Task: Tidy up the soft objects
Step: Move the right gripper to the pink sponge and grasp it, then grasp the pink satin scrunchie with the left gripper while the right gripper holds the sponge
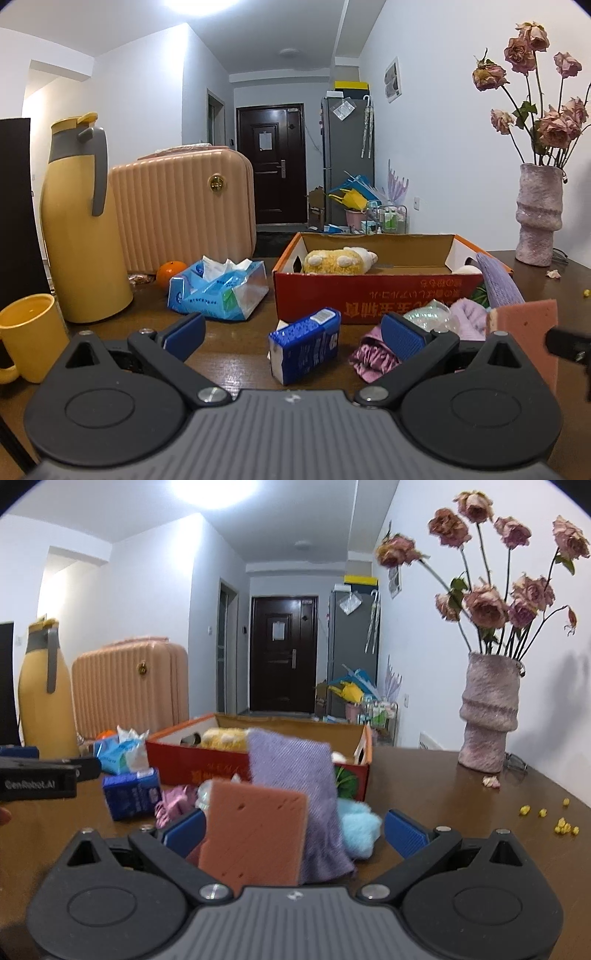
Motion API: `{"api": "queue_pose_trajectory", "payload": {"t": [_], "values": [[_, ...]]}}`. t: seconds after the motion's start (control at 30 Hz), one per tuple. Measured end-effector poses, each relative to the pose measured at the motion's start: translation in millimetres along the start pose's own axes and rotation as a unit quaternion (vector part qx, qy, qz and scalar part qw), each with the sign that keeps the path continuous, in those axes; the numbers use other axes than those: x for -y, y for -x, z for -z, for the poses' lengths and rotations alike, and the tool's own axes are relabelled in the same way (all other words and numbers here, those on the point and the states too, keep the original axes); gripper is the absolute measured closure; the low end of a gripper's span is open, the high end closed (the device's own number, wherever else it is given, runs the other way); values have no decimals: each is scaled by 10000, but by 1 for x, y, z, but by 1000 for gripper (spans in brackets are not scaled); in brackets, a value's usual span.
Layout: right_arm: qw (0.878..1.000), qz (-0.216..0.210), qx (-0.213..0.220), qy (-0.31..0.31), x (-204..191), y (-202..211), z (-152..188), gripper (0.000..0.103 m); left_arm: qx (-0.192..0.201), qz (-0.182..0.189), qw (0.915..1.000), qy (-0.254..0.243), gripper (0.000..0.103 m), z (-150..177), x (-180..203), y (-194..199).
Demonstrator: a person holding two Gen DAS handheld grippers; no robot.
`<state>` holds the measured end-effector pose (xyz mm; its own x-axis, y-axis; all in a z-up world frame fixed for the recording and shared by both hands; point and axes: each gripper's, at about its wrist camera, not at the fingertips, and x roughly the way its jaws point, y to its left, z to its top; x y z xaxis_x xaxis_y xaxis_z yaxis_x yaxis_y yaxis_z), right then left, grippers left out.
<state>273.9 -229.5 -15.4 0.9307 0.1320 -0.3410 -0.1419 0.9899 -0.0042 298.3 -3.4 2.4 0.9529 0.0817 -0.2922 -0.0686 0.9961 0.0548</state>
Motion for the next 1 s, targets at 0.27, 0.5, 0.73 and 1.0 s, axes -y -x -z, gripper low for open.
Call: {"api": "queue_pose_trajectory", "payload": {"t": [0.27,0.5,0.73,1.0], "values": [[9991,205,-358,76,-22,-19,6,0,-84,124,9999,33,0,5,-11,7],[9971,415,-639,-56,-28,-38,8,1,-158,175,9997,102,0,7,-17,6],[9966,77,-818,39,-31,-41,13,33,-214,195,9995,115,0,8,-16,3],[9984,-11,-556,-86,-27,-30,7,33,-264,172,9994,128,0,10,-17,1]]}}
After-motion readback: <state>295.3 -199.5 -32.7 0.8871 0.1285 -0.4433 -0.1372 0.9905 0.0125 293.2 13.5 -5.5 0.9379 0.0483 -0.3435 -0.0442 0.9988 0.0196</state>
